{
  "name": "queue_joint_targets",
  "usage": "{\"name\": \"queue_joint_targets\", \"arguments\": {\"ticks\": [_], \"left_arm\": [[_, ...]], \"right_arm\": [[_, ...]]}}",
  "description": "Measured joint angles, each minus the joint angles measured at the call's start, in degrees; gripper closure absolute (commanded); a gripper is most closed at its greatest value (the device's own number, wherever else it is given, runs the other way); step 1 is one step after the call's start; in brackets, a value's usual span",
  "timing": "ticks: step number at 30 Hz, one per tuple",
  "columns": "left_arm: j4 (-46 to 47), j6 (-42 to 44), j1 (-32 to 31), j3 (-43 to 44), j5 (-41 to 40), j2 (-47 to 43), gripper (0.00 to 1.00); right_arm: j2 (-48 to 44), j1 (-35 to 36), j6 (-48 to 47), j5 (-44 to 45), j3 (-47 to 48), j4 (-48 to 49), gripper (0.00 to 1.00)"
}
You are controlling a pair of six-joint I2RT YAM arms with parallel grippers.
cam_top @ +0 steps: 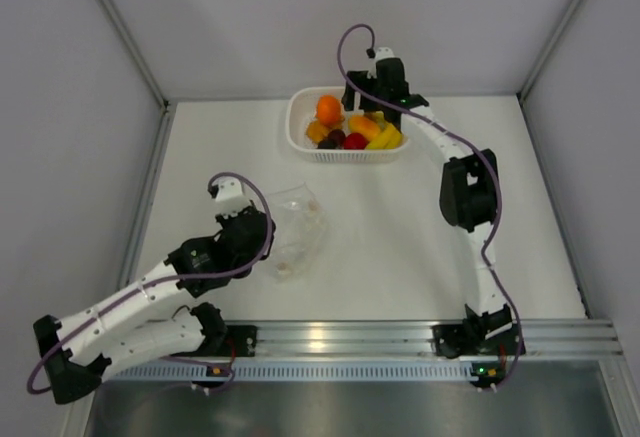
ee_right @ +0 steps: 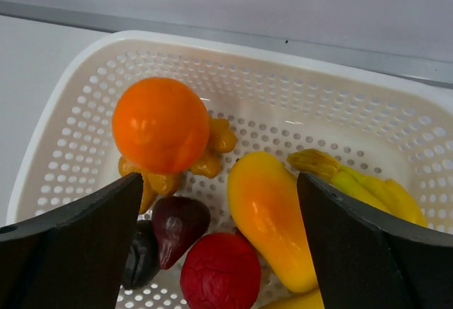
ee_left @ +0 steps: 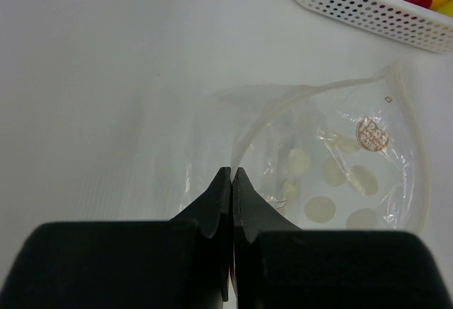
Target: Open the zip-top bag and remove the fake food
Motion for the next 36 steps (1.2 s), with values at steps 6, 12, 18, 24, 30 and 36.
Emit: {"name": "queue_joint_targets", "arguments": {"ticks": [6,12,18,24,30,36], "left_arm": [[-2.1,5.3,6.8,6.3,0.1,3.0,1.00],[-2.2,10.6,11.8,10.6,-0.6,6.3,1.00],[-2.3,13.9,12.7,13.6,-2.3,9.2,1.00],[-1.4,10.1,12.3,12.4,1.3,11.9,1.00],[2.6,8.1,7.1,10.0,4.1,15.3,0.86],[8.3,8.2,2.6,10.3,9.3,18.1,0.39]], "right_arm": [[-7.5,0.0,-1.1,1.9,-8.4,-0.2,0.01],[-23.3,-1.2,-0.5,3.0,-18.8,-0.3,0.00],[-43.8,-5.6,3.8,0.9,-37.8,1.3,0.01],[-58.4,-12.0,9.4,-8.3,-57.4,1.8,0.01],[-72.8,-13.3,11.4,-13.4,-67.9,-0.7,0.00],[-84.9,-13.3,10.1,-12.0,-68.6,-4.7,0.01]]}}
